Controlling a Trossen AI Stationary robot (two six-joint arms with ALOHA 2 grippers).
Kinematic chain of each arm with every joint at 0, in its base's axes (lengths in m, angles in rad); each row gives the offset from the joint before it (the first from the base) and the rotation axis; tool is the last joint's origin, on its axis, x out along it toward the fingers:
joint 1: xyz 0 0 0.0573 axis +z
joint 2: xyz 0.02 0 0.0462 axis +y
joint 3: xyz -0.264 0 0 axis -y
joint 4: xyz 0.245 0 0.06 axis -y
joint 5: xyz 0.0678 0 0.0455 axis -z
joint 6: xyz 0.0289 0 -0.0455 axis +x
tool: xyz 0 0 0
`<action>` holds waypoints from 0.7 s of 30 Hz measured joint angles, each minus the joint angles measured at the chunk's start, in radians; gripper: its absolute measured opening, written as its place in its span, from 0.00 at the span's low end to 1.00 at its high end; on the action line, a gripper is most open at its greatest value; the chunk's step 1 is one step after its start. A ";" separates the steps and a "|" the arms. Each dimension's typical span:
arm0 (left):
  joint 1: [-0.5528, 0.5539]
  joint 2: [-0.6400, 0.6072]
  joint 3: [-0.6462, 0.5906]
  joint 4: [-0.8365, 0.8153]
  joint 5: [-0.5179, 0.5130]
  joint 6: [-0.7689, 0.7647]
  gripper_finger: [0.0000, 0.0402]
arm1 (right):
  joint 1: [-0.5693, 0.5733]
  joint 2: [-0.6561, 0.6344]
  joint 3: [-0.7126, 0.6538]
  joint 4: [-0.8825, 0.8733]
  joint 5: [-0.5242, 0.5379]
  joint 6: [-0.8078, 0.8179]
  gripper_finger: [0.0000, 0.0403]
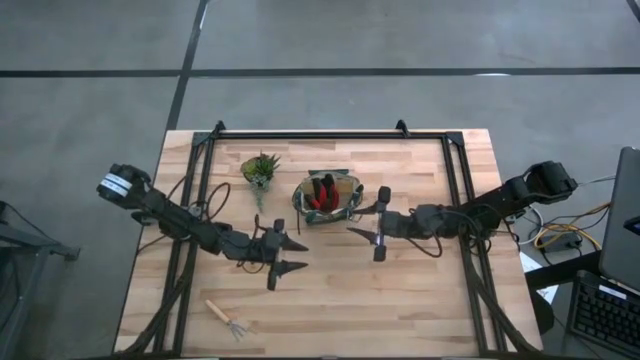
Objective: Pick & Place Garden tools in Gardening bag
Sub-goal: Put the brown hand rake into the white gardening bag
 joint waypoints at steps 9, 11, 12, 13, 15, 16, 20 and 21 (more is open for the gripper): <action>-0.111 -0.003 0.201 -0.628 0.114 -0.059 0.52 | 0.000 0.000 0.000 -0.029 0.000 0.023 0.47; -0.150 -0.003 0.277 -0.840 0.079 -0.114 0.52 | 0.000 0.000 0.000 -0.030 0.000 0.023 0.47; -0.168 -0.003 0.314 -0.940 0.057 -0.142 0.52 | 0.000 0.000 0.000 -0.029 0.000 0.023 0.47; -0.188 -0.003 0.348 -1.031 0.036 -0.171 0.52 | 0.000 0.000 0.000 -0.029 0.000 0.026 0.47; -0.230 -0.003 0.406 -1.184 0.010 -0.230 0.52 | 0.000 0.000 0.000 -0.030 0.000 0.030 0.47; -0.252 -0.003 0.428 -1.241 0.003 -0.267 0.52 | 0.000 0.000 0.000 -0.030 0.000 0.030 0.47; -0.338 -0.003 0.448 -1.314 0.002 -0.421 0.52 | 0.000 0.000 0.000 -0.029 0.000 0.030 0.47; -0.364 -0.003 0.443 -1.315 0.002 -0.445 0.52 | 0.000 0.000 0.000 -0.029 0.000 0.030 0.47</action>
